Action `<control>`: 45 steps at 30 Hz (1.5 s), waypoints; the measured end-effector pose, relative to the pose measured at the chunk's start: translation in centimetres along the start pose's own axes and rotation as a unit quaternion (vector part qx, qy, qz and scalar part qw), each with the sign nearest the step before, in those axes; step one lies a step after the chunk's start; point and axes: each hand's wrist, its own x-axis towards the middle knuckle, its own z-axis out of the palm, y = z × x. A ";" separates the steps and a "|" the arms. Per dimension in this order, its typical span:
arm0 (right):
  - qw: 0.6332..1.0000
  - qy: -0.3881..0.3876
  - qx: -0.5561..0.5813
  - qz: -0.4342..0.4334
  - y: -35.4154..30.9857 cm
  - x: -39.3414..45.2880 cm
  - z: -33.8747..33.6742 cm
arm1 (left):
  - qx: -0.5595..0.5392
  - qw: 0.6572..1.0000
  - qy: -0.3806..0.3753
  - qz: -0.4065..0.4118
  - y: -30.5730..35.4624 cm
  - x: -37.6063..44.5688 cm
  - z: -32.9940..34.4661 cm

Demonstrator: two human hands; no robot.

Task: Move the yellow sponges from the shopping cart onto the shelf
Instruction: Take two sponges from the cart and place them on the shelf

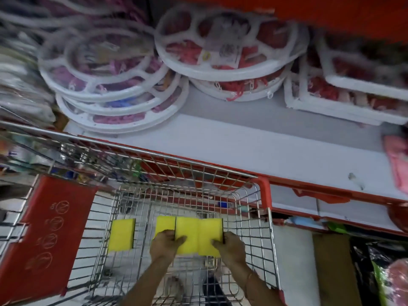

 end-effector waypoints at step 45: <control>0.922 0.295 0.070 -0.240 -32.3 -11.1 -39.7 | -0.032 0.933 0.043 0.357 46.5 -13.6 -19.2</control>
